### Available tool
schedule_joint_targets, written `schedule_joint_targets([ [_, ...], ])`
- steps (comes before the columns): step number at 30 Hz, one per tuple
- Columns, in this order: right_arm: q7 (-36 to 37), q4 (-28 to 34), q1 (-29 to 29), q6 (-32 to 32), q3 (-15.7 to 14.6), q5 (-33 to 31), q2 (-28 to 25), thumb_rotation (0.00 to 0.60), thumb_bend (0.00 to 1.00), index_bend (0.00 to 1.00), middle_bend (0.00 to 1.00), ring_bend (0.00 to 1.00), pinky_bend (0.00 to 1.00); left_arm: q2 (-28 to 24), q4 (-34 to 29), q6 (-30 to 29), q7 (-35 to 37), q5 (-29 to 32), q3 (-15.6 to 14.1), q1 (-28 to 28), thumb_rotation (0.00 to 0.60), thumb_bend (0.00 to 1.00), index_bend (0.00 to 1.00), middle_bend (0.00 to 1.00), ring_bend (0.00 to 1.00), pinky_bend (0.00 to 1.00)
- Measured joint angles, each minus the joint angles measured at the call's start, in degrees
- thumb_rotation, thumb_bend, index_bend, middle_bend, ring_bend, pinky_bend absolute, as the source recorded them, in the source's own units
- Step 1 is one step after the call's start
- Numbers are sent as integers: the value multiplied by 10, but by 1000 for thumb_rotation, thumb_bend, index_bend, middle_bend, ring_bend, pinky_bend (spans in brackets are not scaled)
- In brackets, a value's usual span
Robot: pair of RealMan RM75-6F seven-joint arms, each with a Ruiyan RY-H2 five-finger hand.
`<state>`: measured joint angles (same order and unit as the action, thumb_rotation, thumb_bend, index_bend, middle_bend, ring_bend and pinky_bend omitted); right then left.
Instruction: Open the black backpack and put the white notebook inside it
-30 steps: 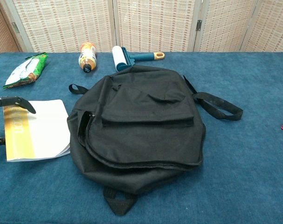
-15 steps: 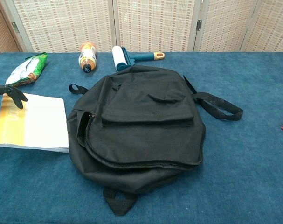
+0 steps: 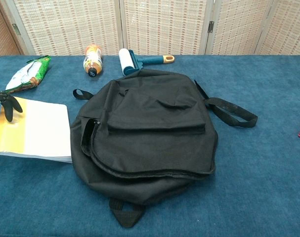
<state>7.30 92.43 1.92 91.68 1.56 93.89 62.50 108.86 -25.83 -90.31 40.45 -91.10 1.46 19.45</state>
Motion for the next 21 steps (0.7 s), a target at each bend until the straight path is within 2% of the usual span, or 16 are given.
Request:
schedule_joint_targets([
  [8,-5,3,5,-6,-1,6,1,600,234,144,168,141,82,4,13,-19,1,-4,-6,-9,600,457,700,501,375,254],
  [15,-15,6,16,-25,-6,16,3,600,234,145,167,140,81,0,17,-75,-11,-3,1,-21,600,461,754,552,412,262],
  [21,-30,17,39,-70,-11,23,8,600,233,182,172,141,82,-23,0,-134,-29,-3,11,-29,600,464,769,557,413,263],
])
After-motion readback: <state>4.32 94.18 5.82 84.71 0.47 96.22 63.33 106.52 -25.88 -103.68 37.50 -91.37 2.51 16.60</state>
